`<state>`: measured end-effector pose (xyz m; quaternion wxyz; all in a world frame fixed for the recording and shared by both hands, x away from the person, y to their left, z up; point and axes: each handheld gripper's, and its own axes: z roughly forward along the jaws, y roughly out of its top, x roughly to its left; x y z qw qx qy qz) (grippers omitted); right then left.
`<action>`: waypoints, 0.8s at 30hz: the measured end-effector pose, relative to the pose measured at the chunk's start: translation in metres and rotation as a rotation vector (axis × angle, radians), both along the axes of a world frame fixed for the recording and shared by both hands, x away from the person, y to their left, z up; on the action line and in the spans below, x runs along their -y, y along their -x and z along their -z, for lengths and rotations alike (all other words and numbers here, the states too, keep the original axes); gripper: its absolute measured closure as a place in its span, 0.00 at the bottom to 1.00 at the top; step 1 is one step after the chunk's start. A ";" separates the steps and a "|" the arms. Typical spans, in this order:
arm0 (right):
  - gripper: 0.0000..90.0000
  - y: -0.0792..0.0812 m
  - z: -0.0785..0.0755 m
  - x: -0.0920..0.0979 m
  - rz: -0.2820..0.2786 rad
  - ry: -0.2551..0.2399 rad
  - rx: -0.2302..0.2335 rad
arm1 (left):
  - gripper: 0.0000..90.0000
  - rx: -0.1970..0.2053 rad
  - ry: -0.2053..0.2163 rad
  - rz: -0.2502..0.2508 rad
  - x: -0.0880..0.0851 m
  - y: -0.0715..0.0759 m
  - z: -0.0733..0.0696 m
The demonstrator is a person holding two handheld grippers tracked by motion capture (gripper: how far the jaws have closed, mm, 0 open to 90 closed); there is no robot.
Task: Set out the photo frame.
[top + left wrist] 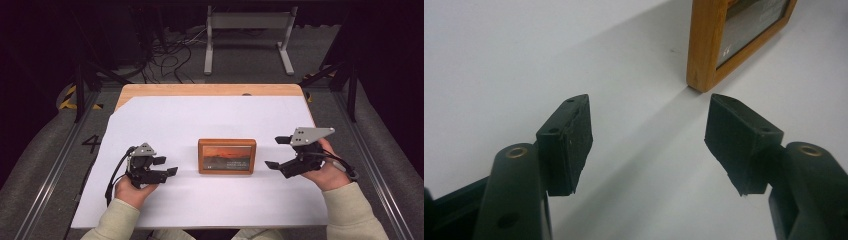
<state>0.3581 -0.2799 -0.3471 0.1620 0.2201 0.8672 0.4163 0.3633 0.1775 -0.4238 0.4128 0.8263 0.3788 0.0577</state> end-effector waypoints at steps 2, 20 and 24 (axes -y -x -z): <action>0.17 0.003 0.009 0.008 0.025 -0.021 -0.005 | 0.38 0.007 -0.001 0.002 -0.001 -0.001 0.001; 0.15 0.003 0.075 0.035 0.136 -0.016 -0.084 | 0.34 0.030 0.007 0.004 -0.008 -0.005 0.008; 0.14 0.003 0.082 0.037 0.136 -0.044 -0.084 | 0.34 0.032 0.015 0.008 -0.008 -0.005 0.009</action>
